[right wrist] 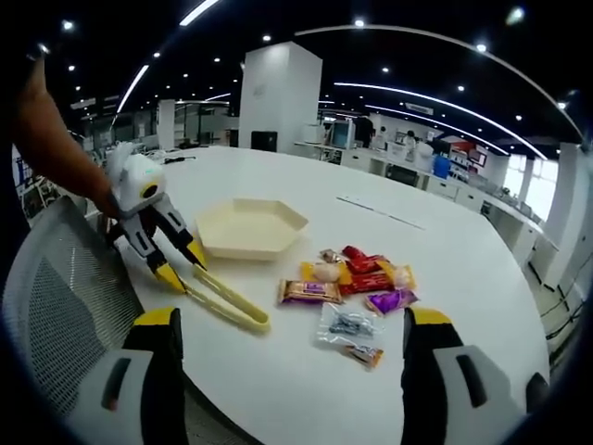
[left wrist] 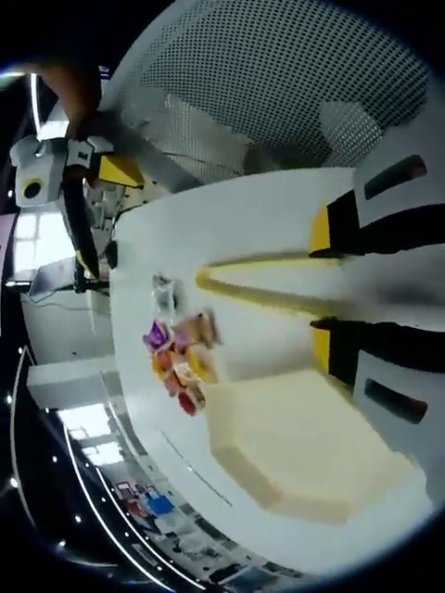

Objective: Place the target food into the container with the food tongs after gripping and lifting it, then release it inside without dropping or visibly crushing the food.

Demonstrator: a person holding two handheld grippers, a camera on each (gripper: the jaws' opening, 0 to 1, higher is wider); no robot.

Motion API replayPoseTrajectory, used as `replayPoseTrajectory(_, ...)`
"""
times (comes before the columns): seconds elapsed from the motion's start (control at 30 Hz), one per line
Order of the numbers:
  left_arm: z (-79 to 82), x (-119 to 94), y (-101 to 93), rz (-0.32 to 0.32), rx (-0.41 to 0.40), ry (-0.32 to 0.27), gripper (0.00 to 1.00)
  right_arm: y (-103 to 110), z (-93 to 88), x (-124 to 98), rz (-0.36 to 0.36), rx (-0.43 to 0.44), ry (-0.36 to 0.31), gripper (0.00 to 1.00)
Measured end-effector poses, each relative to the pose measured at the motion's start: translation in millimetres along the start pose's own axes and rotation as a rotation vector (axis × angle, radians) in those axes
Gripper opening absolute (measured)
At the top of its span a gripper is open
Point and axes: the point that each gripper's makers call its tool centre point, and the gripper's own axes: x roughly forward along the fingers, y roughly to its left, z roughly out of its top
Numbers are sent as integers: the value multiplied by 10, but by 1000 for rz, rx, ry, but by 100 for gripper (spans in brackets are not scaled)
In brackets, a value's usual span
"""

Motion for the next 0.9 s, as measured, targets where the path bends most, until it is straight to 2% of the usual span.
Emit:
replayPoseTrajectory(0.17, -6, 6, 34, 8, 13, 58, 3, -5, -1, -1, -3, 1, 0, 98)
replayPoseTrajectory(0.23, 6, 14, 33, 0, 20, 67, 1, -4, -2, -1, -2, 2, 1, 98)
replayPoseTrajectory(0.37, -17, 8, 36, -21, -43, 53, 0, -1, -2, -1, -1, 1, 1, 98)
replayPoseTrajectory(0.53, 21, -25, 27, -36, -71, 60, 0, 1, -7, 1, 2, 0, 4, 98)
replayPoseTrajectory(0.57, 44, -39, 11, -46, -101, 51, 0, -1, -7, 0, 1, 0, 4, 98)
replayPoseTrajectory(0.9, 236, -213, 43, -77, -138, -13, 0, -8, -23, -1, -1, 10, 10, 98)
